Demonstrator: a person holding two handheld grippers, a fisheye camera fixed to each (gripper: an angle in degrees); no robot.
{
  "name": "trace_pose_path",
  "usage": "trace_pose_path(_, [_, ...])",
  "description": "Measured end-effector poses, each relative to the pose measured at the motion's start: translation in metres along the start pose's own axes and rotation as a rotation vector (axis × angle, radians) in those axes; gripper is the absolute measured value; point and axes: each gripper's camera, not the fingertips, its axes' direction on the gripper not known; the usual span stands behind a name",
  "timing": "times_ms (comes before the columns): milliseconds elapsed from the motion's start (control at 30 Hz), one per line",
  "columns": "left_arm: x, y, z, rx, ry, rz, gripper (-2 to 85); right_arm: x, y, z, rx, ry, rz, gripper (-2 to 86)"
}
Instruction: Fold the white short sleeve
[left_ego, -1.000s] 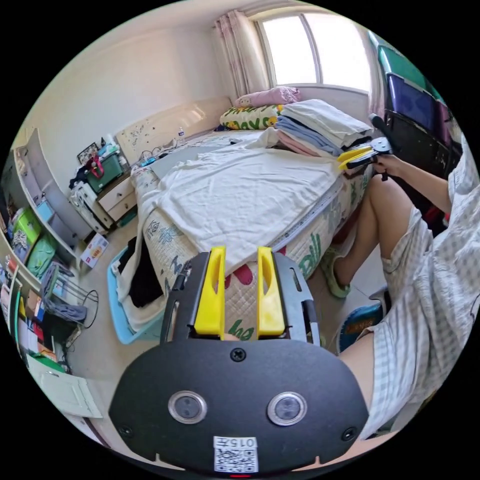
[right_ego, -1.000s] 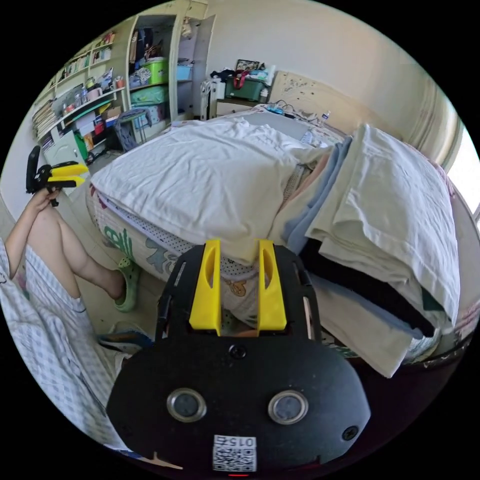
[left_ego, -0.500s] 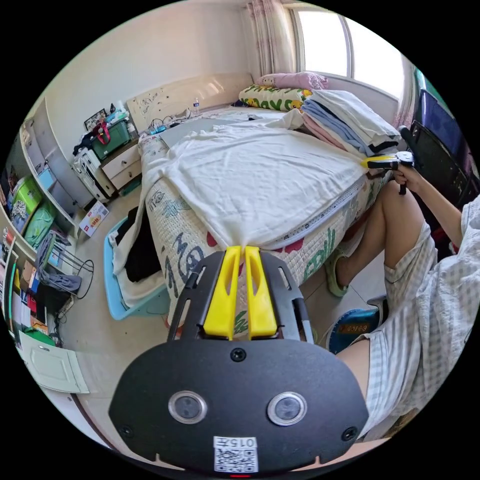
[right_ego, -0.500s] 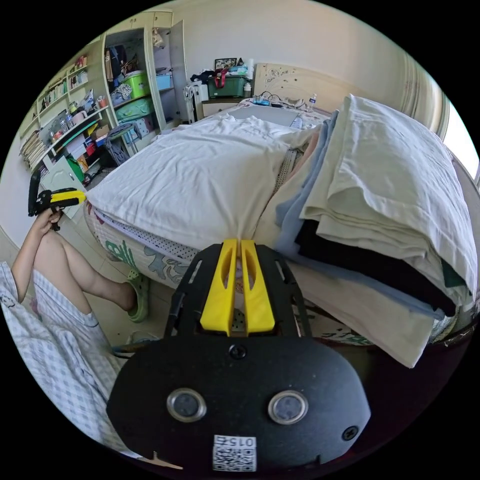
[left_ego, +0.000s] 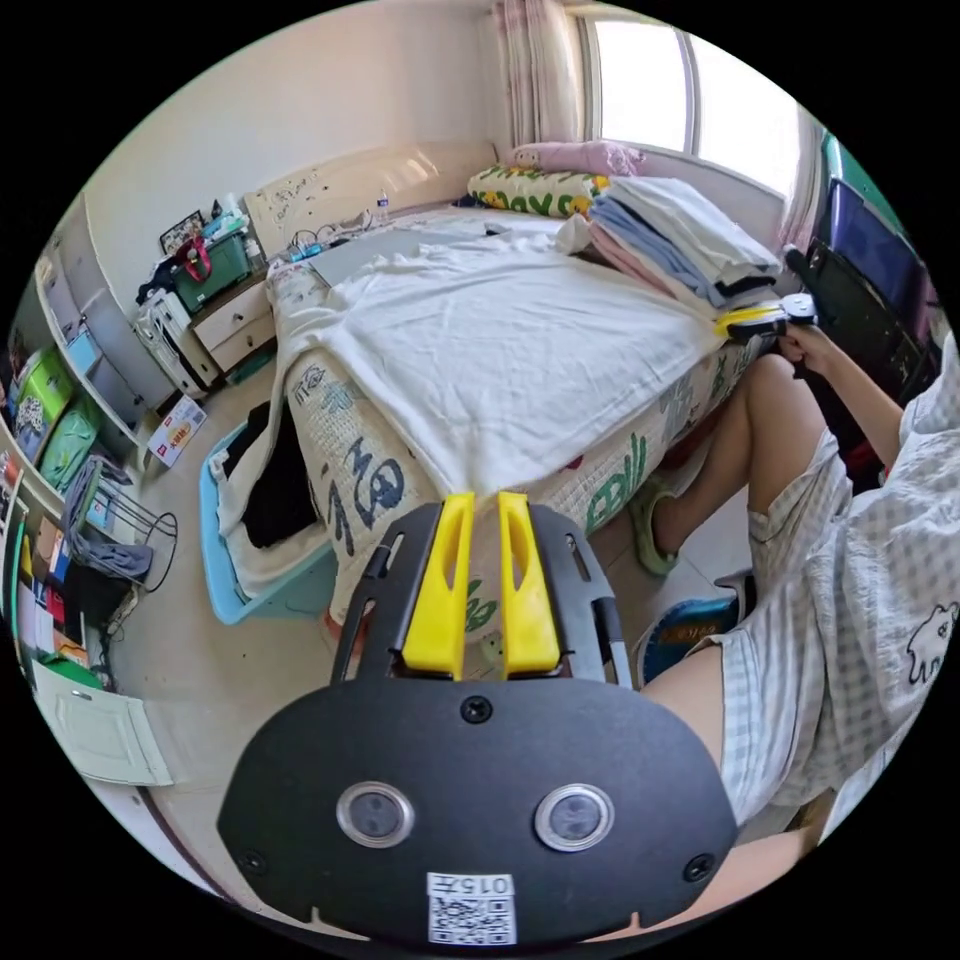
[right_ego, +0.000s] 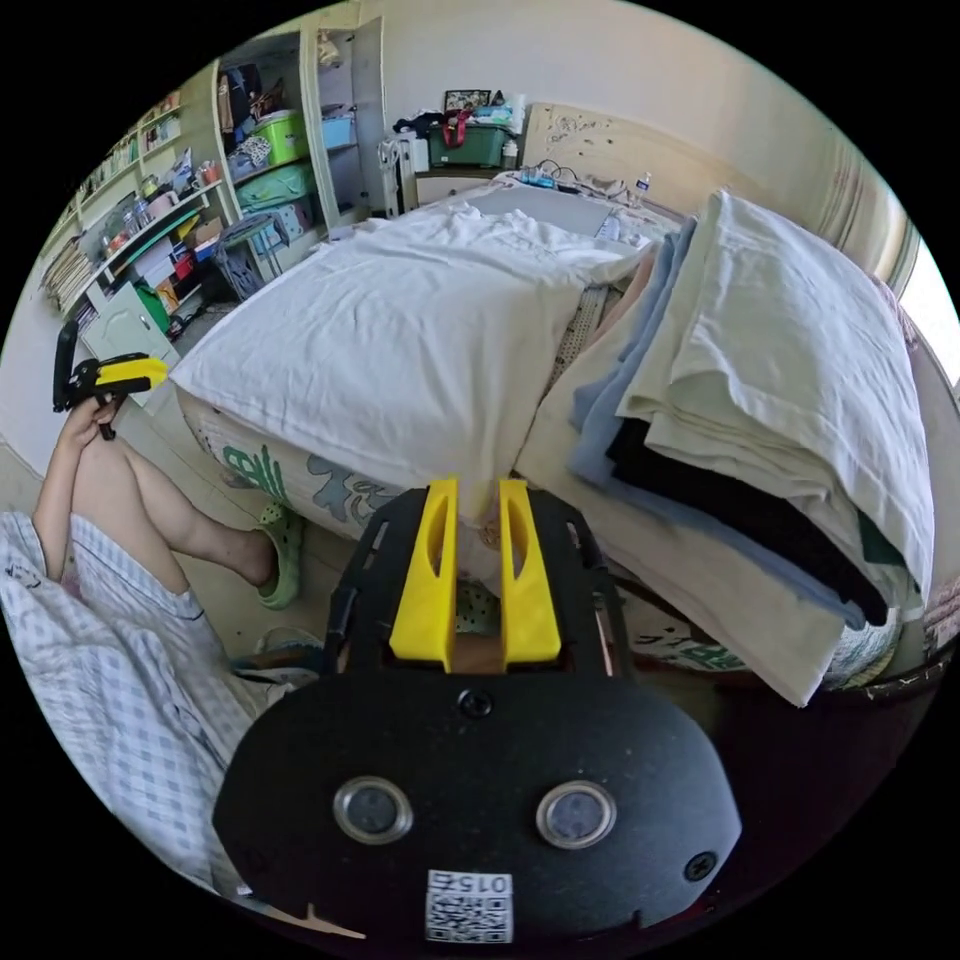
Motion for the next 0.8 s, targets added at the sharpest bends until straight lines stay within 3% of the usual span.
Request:
trace_pose_path(133, [-0.005, 0.003, -0.019, 0.114, 0.011, -0.02, 6.1, -0.03, -0.026, -0.025, 0.073, 0.042, -0.094, 8.4])
trace_pose_path(200, [0.006, -0.005, -0.018, 0.139, 0.06, 0.07, 7.1, -0.057, -0.047, -0.026, 0.122, -0.042, -0.214, 8.7])
trace_pose_path(367, [0.045, -0.034, 0.013, 0.008, 0.026, 0.295, 8.8, -0.133, -0.088, 0.013, 0.05, -0.118, -0.426, 10.7])
trace_pose_path(667, [0.071, -0.058, 0.044, -0.094, -0.121, 0.424, 7.2, -0.239, -0.128, 0.069, 0.01, 0.203, -0.638, 6.1])
trace_pose_path(800, [0.071, -0.062, 0.042, -0.089, -0.154, 0.427, 3.3, -0.248, -0.145, 0.076, 0.014, 0.214, -0.643, 2.2])
